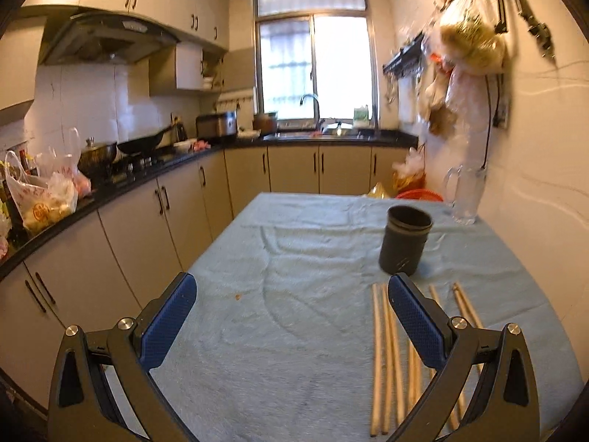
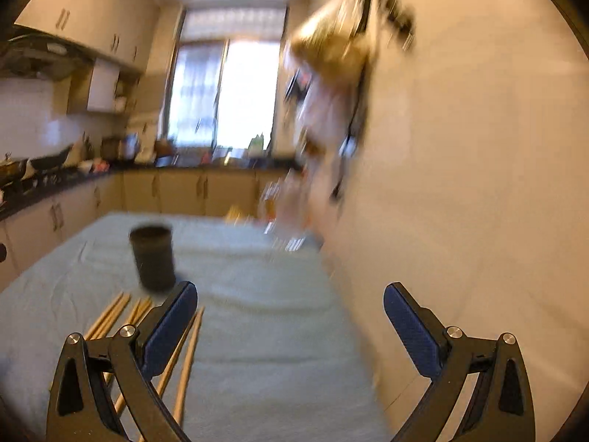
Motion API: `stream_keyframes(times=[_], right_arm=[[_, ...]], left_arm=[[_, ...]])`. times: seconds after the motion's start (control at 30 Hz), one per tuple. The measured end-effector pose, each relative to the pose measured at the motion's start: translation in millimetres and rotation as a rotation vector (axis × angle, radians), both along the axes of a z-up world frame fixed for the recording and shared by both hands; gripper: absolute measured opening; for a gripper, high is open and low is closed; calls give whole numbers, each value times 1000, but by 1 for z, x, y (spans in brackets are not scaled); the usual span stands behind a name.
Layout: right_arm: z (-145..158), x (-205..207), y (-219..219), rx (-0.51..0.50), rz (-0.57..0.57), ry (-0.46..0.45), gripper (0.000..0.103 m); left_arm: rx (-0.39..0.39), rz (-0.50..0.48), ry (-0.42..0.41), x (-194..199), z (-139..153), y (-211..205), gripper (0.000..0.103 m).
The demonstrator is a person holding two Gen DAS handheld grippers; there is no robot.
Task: Organize utensils
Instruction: 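Move both tools over the table toward the loose wooden chopsticks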
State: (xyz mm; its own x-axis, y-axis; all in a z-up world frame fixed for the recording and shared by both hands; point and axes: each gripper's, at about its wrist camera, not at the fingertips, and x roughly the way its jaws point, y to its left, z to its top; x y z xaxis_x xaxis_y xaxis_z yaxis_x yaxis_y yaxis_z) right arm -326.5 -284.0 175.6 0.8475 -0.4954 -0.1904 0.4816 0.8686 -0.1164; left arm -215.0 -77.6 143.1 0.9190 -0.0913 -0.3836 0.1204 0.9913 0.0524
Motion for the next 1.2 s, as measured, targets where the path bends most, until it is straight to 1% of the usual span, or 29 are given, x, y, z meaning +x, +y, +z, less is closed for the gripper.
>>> stream_keyframes(times=[0.07, 0.1, 0.2, 0.27, 0.33, 0.47, 0.53, 0.67, 0.73, 0.83, 0.97, 1.2], right_arm=[[13, -19, 9, -42, -22, -93, 103], [16, -28, 13, -46, -24, -121, 103], [20, -33, 25, -6, 23, -136, 103], [17, -33, 32, 11, 38, -139, 103], [9, -27, 38, 23, 59, -117, 103], [0, -13, 52, 35, 86, -55, 103], [-7, -9, 55, 40, 100, -31, 103], [-18, -3, 57, 58, 111, 17, 103], [-23, -4, 58, 80, 117, 31, 103], [-29, -1, 54, 114, 117, 62, 103], [-35, 4, 50, 135, 104, 96, 103], [-44, 5, 50, 157, 106, 122, 103]], left_arm=[[4, -1, -38, -10, 0, -2, 103], [9, -3, -53, -14, 0, -5, 103], [16, -33, -68, -26, 0, -14, 103], [-6, -59, -65, -34, 1, -13, 103], [-32, -89, -45, -38, 0, -14, 103], [-86, -144, 25, -44, -6, -15, 103], [-76, -153, 50, -44, -10, -18, 103], [9, -140, 77, -45, -20, -27, 103], [29, -146, 89, -46, -24, -31, 103], [29, -155, 98, -48, -26, -30, 103], [31, -158, 114, -48, -30, -29, 103], [18, -153, 156, -42, -35, -28, 103]])
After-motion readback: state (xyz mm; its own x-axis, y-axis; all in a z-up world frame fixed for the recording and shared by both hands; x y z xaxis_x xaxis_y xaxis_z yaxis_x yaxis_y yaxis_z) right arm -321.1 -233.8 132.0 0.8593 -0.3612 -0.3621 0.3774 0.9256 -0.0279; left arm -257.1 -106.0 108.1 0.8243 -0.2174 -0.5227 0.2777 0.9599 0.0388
